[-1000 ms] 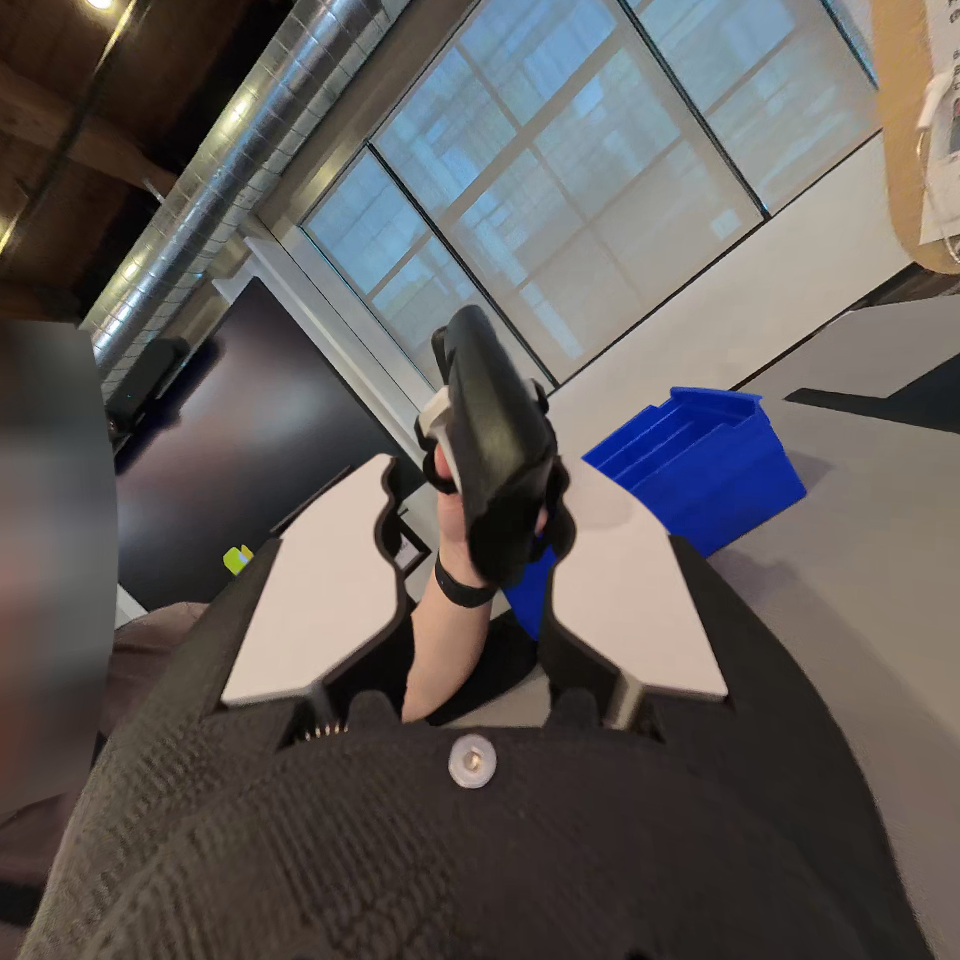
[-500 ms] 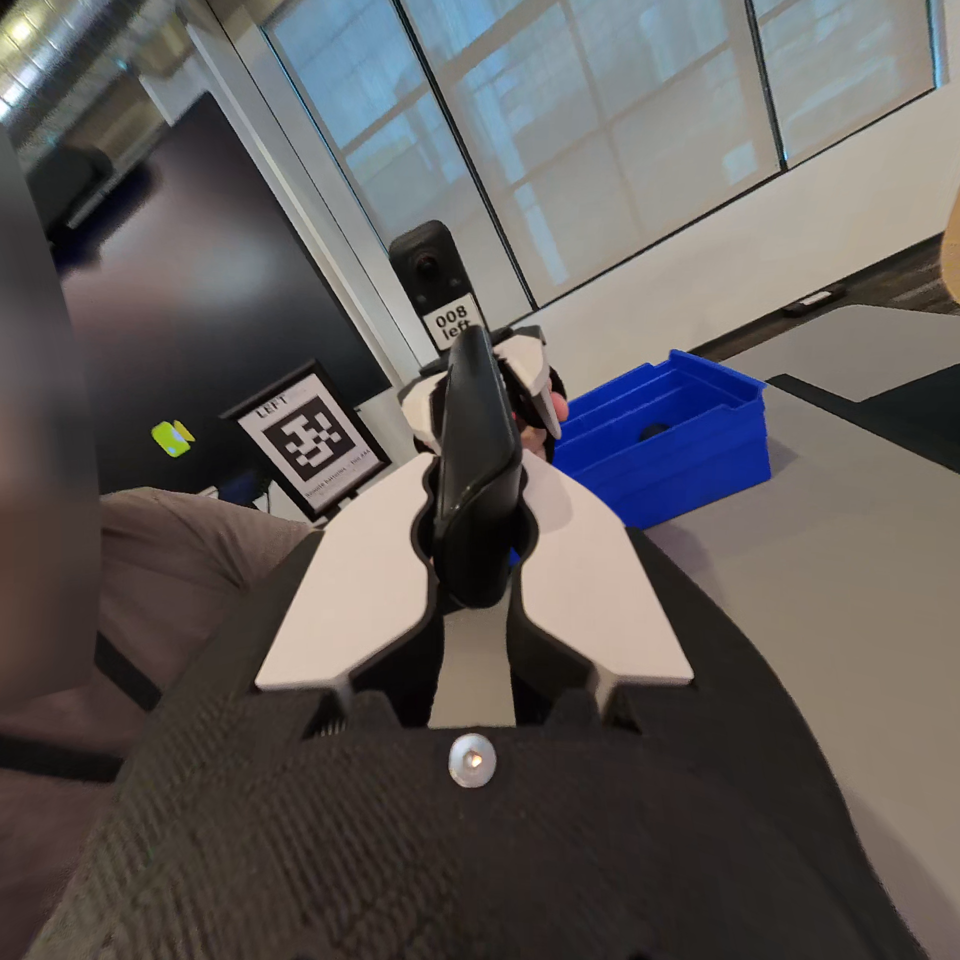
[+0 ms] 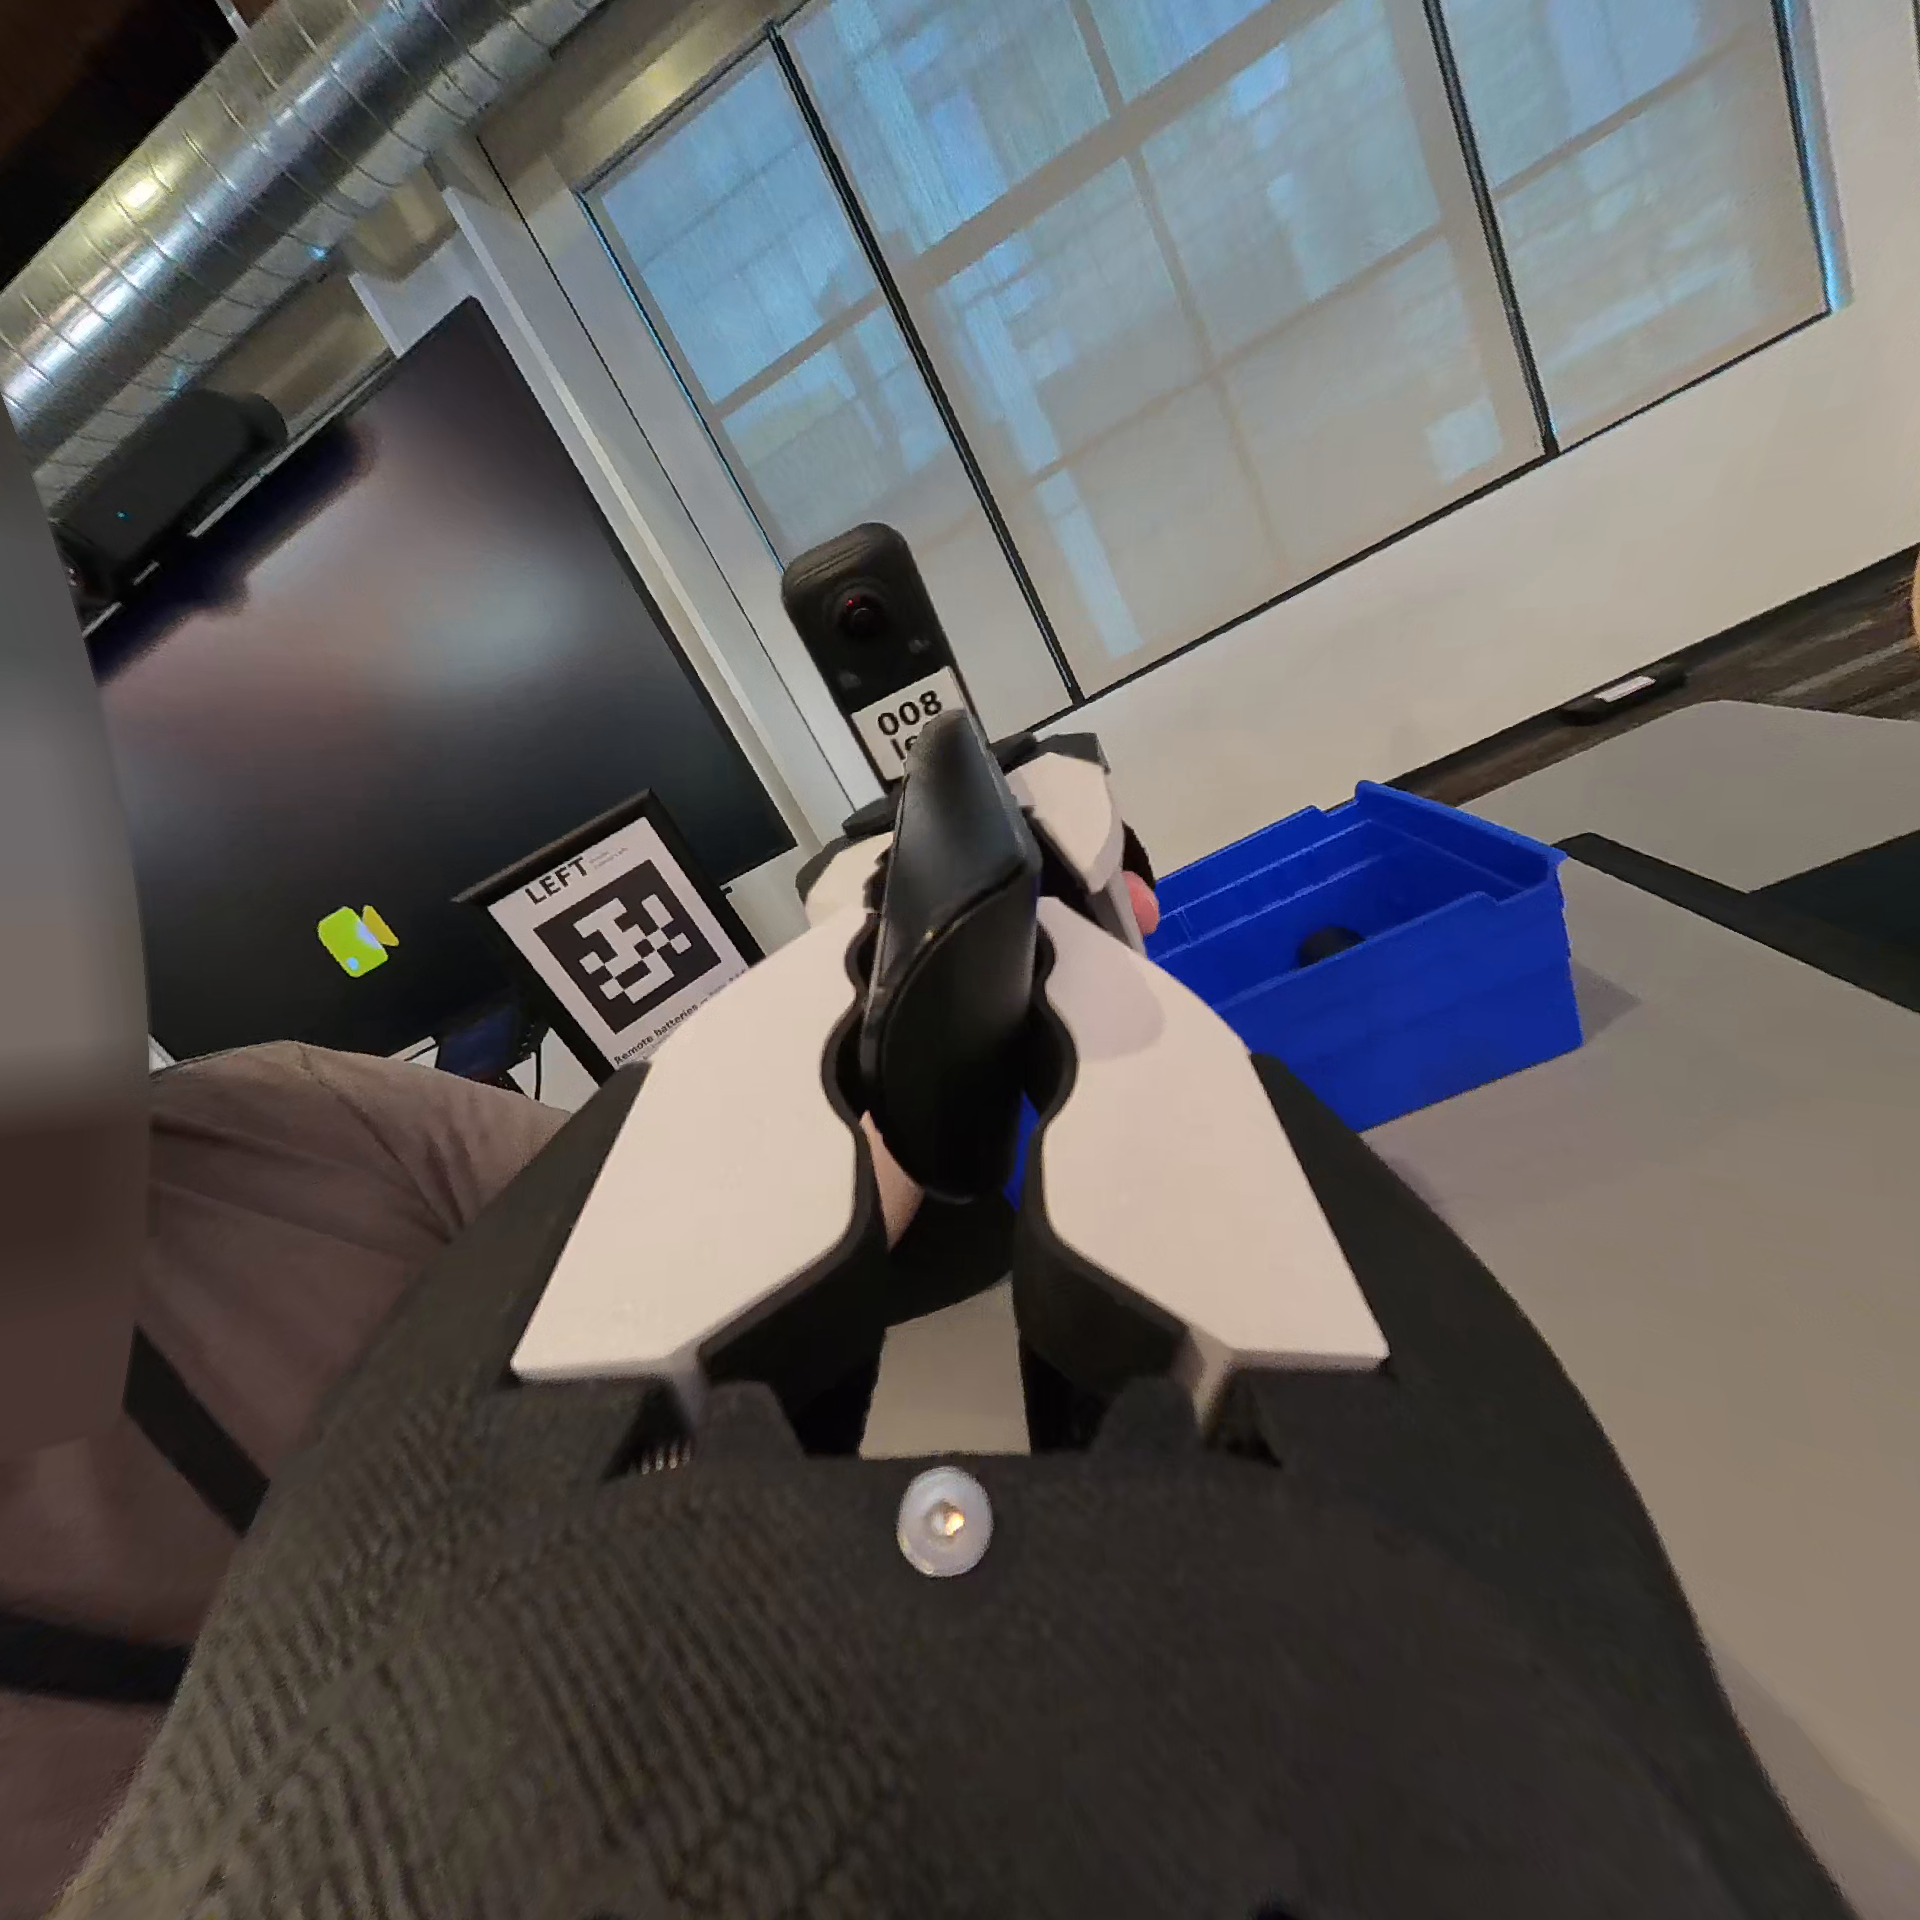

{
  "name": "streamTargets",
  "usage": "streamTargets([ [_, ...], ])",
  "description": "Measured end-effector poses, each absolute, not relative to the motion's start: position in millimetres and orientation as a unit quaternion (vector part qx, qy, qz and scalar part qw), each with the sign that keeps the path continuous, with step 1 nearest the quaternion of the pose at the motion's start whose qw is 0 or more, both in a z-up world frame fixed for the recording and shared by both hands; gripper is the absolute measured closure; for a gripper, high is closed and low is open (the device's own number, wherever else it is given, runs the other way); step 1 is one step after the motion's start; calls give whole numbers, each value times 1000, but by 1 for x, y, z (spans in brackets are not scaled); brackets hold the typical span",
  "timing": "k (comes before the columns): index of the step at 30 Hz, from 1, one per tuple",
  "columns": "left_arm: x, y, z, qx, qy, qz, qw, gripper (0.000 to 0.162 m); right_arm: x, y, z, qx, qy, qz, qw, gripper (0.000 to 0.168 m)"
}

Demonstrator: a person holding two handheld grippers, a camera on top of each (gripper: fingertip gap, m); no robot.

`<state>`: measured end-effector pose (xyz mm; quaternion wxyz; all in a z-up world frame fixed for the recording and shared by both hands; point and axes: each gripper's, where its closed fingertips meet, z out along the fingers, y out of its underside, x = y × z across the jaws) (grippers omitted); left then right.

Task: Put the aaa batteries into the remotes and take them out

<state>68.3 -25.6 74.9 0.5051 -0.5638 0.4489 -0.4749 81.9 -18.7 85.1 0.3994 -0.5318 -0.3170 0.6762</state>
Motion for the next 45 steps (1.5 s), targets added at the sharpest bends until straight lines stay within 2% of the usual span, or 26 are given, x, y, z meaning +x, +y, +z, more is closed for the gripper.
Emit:
streamTargets([
  [21,66,-16,60,-605,447,-444,487,122,91,-16,86,-556,-326,637,423,141],
  [45,56,-18,83,-568,428,-462,530,120,88,-22,96,-536,-328,637,446,141],
])
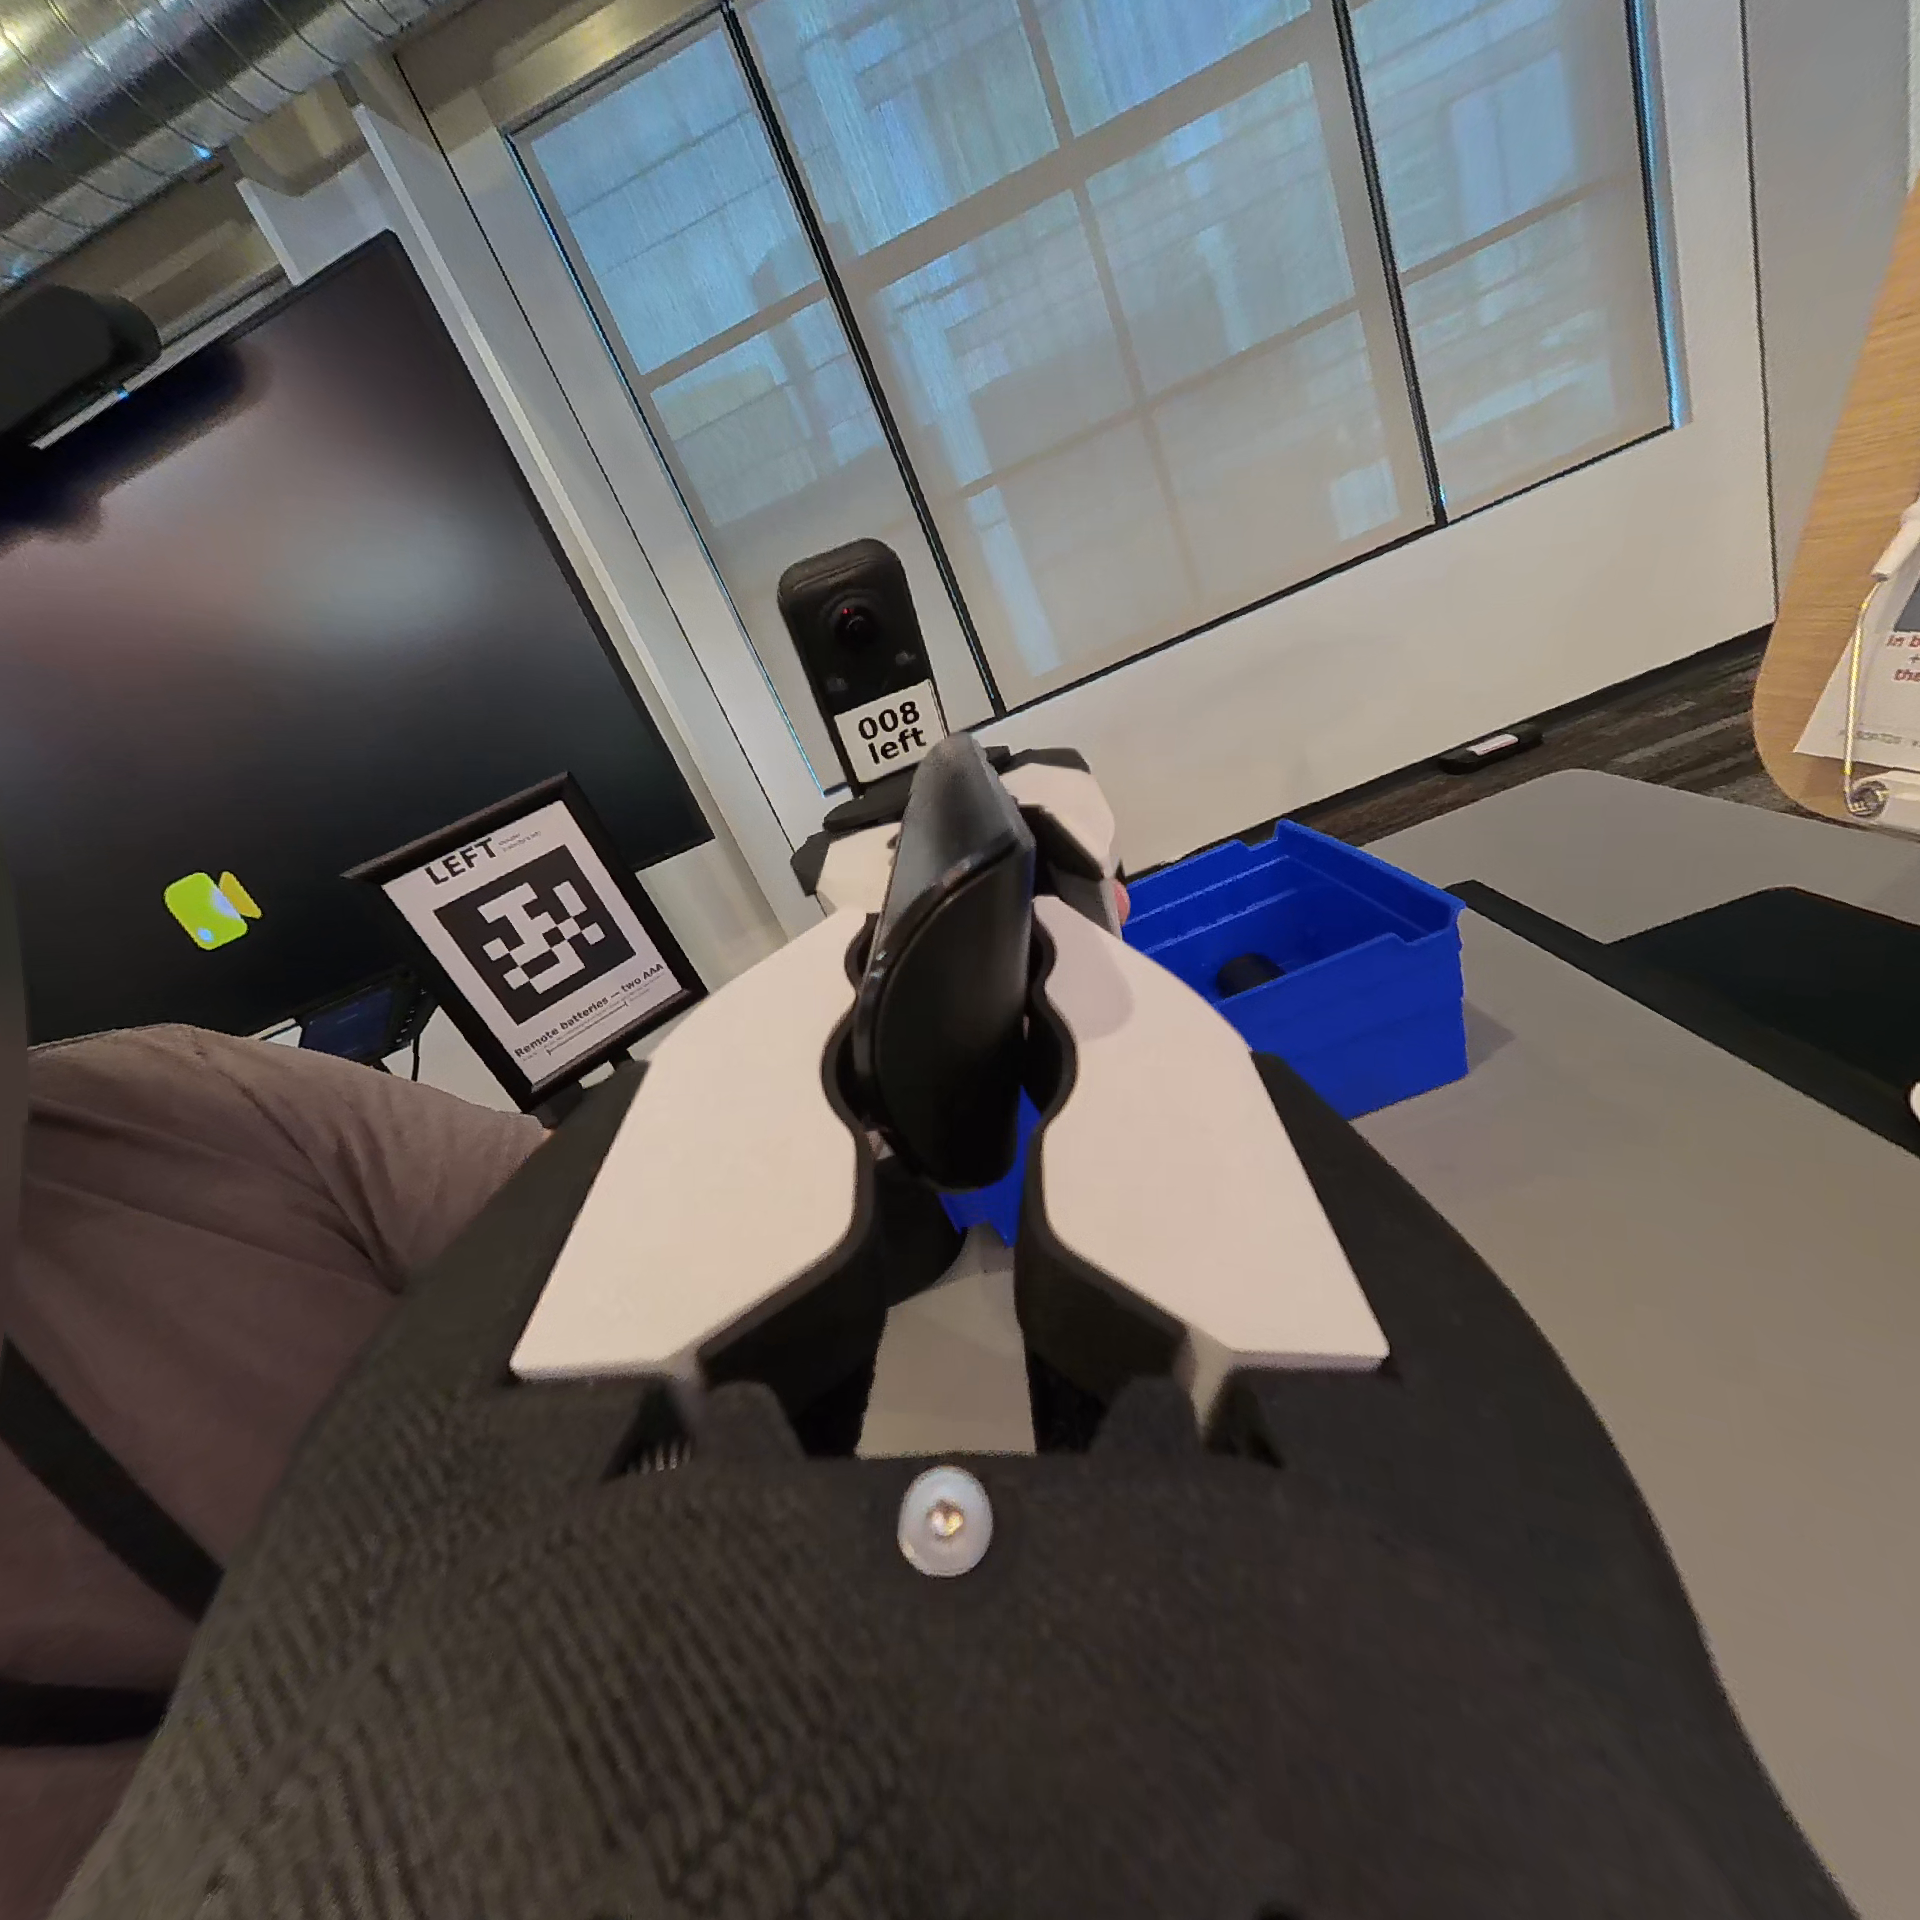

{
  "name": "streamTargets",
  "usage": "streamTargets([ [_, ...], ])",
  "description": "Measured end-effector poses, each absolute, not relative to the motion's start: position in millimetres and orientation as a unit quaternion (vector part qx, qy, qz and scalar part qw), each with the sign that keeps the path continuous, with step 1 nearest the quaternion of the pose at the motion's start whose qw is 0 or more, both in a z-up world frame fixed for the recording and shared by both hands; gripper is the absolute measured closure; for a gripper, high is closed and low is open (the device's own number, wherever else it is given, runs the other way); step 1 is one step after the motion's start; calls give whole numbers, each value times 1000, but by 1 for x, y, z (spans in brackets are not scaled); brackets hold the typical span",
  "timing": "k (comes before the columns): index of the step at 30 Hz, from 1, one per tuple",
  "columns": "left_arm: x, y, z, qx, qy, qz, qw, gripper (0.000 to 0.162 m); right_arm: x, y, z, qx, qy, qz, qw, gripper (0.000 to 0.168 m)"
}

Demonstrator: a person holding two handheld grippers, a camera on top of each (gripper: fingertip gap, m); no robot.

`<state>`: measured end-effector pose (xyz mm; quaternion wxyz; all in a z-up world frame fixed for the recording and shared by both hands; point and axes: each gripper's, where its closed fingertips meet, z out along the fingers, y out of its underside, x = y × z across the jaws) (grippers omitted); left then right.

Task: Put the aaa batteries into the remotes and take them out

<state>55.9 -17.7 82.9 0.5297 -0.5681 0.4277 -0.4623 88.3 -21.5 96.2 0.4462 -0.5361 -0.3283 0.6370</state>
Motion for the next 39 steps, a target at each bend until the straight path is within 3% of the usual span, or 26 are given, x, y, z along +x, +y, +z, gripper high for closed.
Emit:
streamTargets([
  [5,55,-24,87,-554,440,-465,533,131,87,-23,100,-526,-322,648,447,141],
  [26,57,-26,82,-567,463,-421,535,134,93,-20,107,-509,-303,661,460,140],
  [32,58,-18,84,-573,432,-425,551,135,109,-4,113,-514,-258,650,497,124],
  [39,49,9,80,-608,359,-390,592,135,142,33,105,-633,-207,383,640,98],
])
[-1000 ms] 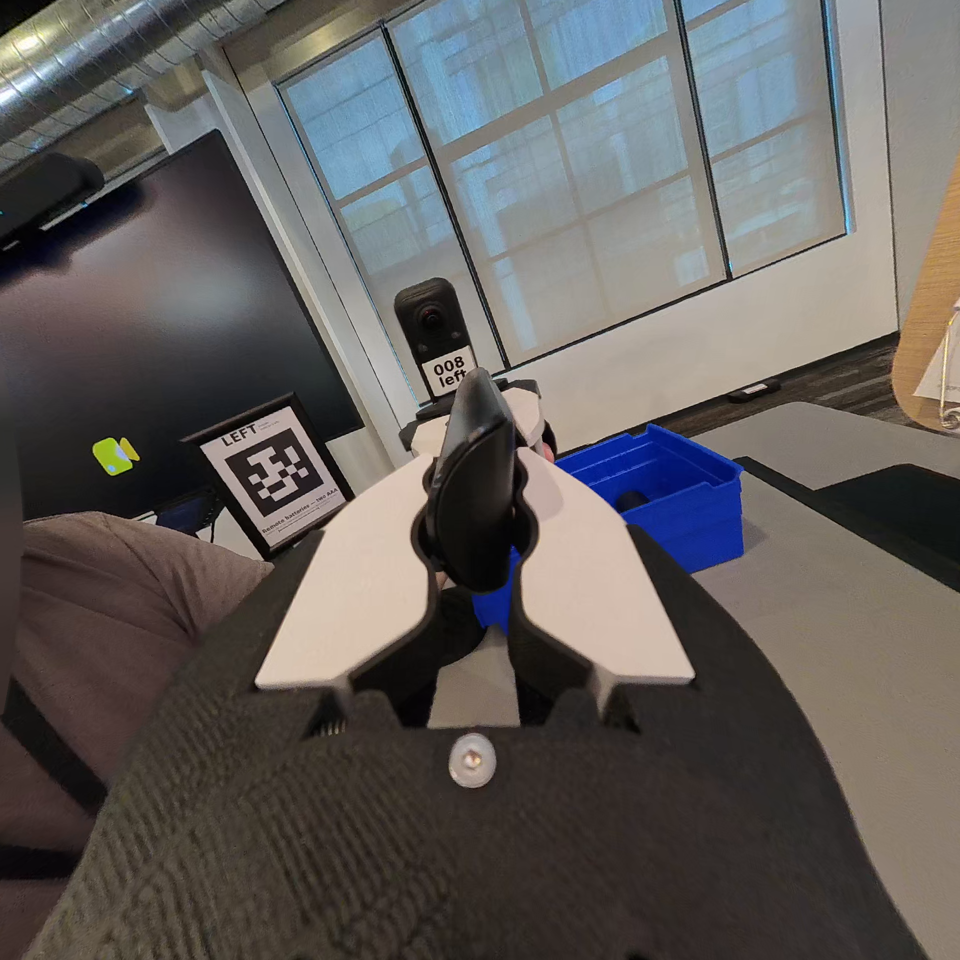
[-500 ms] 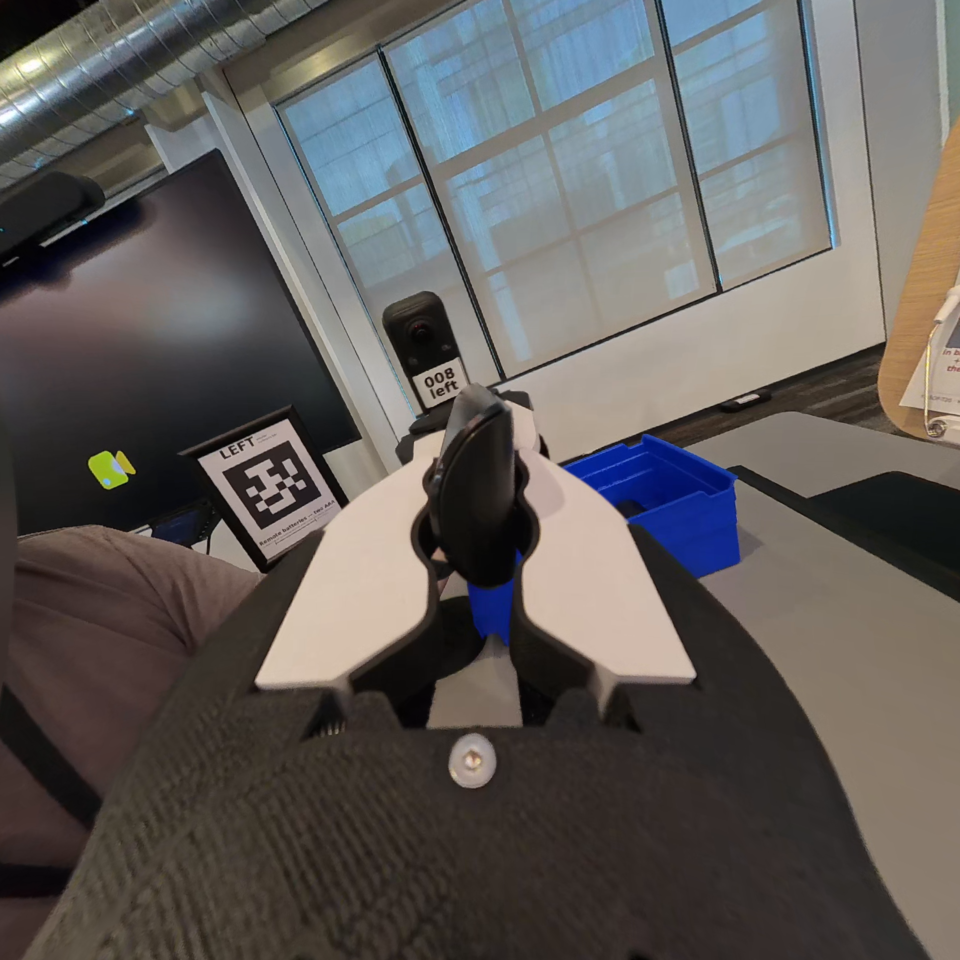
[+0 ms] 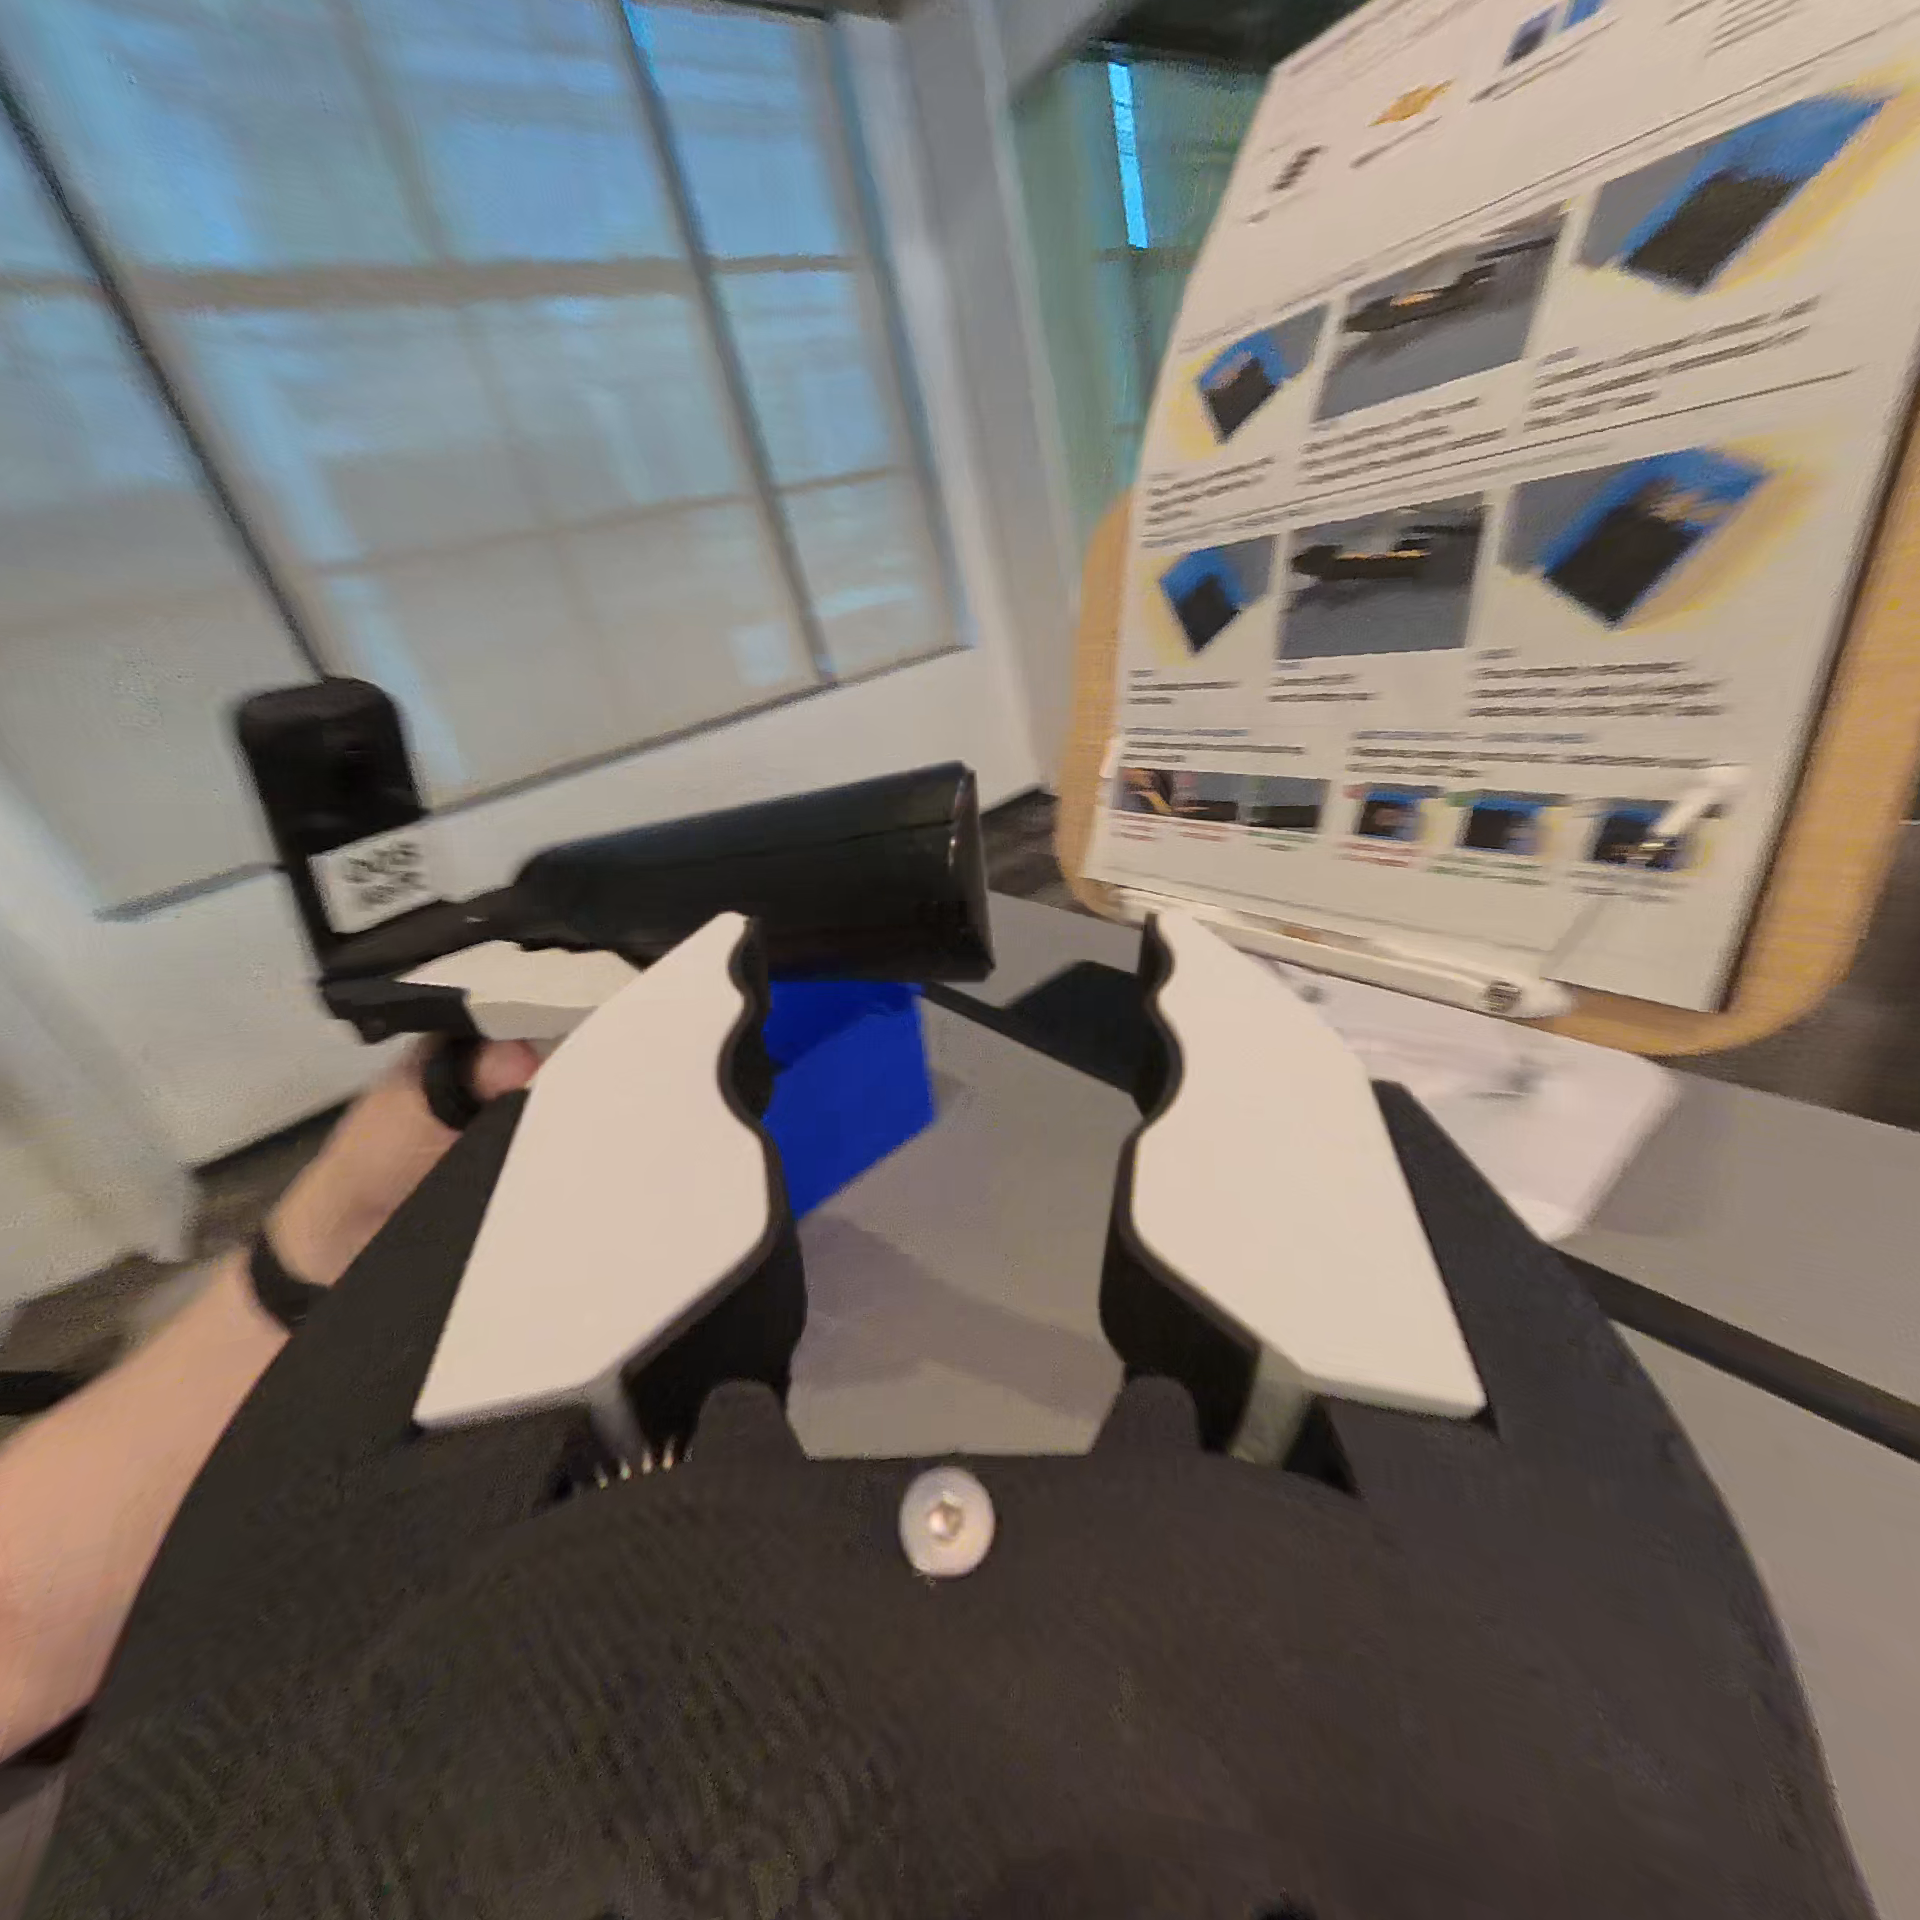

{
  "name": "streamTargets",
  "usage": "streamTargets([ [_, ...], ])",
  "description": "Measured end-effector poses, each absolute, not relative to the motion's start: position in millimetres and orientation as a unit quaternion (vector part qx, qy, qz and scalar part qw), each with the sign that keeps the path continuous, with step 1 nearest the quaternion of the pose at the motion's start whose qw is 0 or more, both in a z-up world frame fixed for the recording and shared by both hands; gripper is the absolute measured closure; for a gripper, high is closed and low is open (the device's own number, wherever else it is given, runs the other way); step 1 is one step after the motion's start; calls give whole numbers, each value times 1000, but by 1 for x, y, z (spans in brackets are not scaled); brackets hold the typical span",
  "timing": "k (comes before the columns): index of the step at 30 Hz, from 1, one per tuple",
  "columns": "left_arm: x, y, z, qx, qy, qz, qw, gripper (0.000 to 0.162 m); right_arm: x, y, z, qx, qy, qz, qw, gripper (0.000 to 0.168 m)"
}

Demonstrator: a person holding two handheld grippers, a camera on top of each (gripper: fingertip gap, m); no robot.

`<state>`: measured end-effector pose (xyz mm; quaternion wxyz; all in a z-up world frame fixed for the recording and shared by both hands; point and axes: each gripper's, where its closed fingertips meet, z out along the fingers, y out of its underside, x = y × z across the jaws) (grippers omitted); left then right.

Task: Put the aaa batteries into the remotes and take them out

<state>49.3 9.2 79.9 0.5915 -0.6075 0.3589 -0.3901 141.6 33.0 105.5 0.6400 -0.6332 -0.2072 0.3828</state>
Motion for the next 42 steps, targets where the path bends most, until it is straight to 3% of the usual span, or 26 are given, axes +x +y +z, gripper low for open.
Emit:
streamTargets([
  [8,69,14,65,-630,360,-246,643,135,128,33,95,-680,-184,237,669,87],
  [12,76,12,61,-628,360,-205,658,135,115,30,88,-688,-203,231,657,84],
  [16,76,13,59,-635,351,-224,650,135,111,30,85,-686,-220,231,653,81],
  [26,73,15,62,-634,337,-239,654,135,117,40,76,-706,-190,204,652,50],
  [33,77,9,65,-627,349,-248,651,135,113,37,74,-707,-210,265,621,53],
  [42,80,6,63,-633,369,-241,636,135,117,33,82,-702,-233,226,634,54],
])
